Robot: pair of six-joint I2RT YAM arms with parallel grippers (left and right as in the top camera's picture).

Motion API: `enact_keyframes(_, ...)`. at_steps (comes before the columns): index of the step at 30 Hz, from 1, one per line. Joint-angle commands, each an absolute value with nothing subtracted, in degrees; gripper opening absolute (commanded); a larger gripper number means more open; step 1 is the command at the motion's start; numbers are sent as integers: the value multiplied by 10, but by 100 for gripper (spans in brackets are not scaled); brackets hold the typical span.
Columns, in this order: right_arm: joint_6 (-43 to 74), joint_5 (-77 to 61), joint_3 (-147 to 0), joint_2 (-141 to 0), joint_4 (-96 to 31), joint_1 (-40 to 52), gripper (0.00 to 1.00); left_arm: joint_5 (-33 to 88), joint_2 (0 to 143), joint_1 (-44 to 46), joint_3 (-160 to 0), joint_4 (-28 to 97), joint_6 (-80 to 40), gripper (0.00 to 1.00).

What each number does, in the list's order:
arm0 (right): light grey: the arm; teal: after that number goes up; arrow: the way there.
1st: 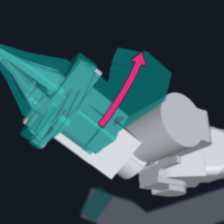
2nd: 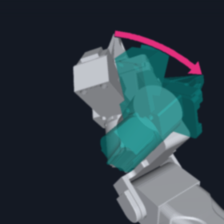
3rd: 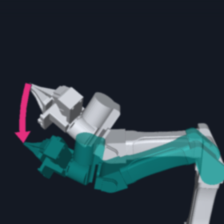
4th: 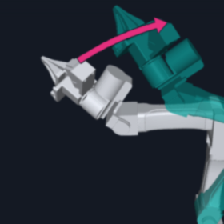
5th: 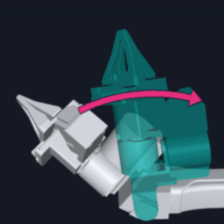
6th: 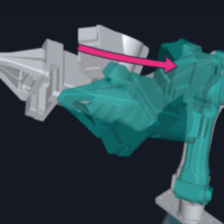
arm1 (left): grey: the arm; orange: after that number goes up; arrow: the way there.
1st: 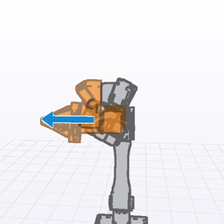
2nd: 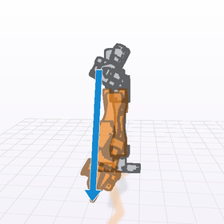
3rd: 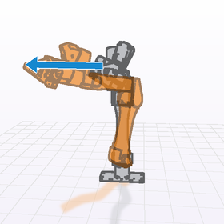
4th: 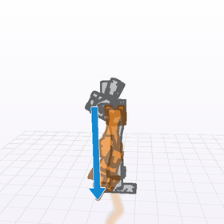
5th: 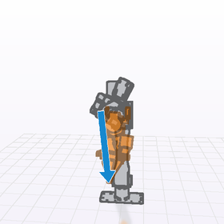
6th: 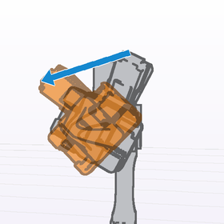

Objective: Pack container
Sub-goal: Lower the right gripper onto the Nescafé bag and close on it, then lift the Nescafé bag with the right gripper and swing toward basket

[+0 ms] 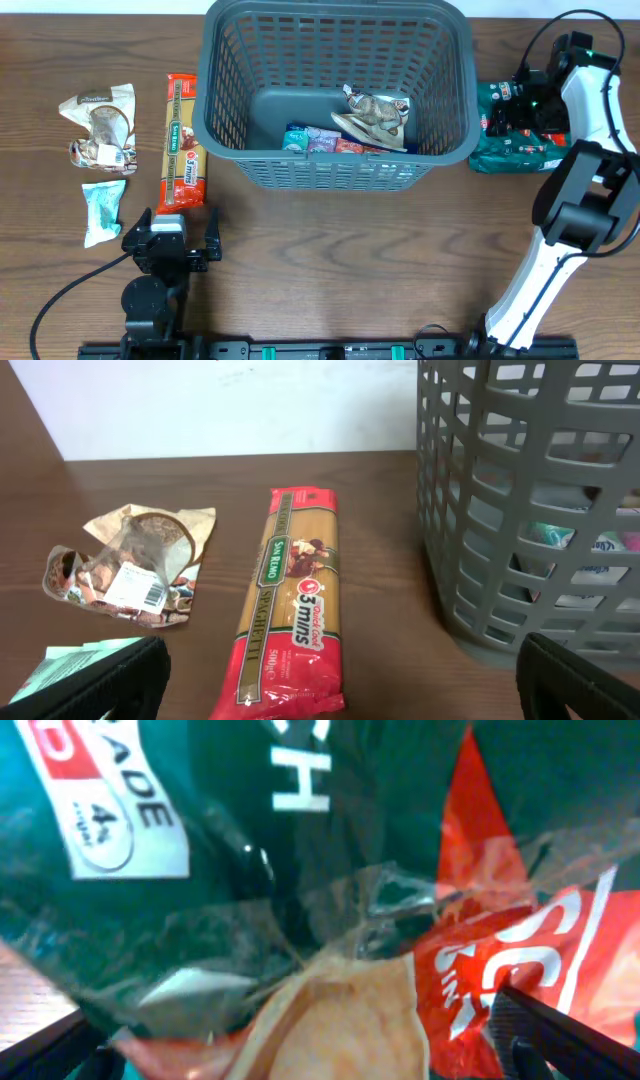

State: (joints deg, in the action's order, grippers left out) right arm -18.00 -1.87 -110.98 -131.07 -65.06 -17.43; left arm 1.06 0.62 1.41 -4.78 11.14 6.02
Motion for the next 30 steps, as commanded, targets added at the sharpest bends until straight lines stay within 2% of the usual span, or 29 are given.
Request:
enact_keyframes(1,-163,-50,-1109,-1361,-656,-172,96,6,2,17,-39,128,62,99)
enact_keyframes(6,-161,-50,-1109,-1387,-660,-172,91,6,2,17,-39,128,62,99)
enact_keyframes(9,-165,-62,-1109,-1390,-660,-172,78,6,2,17,-39,128,62,99)
enact_keyframes(10,-168,-69,-1109,-1390,-659,-172,70,6,2,17,-39,128,62,99)
enact_keyframes(12,-170,-79,-1109,-1390,-658,-172,36,6,2,17,-39,128,62,98)
enact_keyframes(14,-170,-80,-1109,-1390,-658,-172,8,6,2,17,-39,128,62,99)
enact_keyframes(15,-170,-80,-1109,-1390,-658,-172,4,6,2,17,-39,128,62,99)
enact_keyframes(17,-170,-80,-1109,-1390,-660,-172,1,6,2,17,-39,128,62,99)
enact_keyframes(30,-169,-80,-1109,-1378,-660,-160,1,6,2,17,-39,128,62,99)
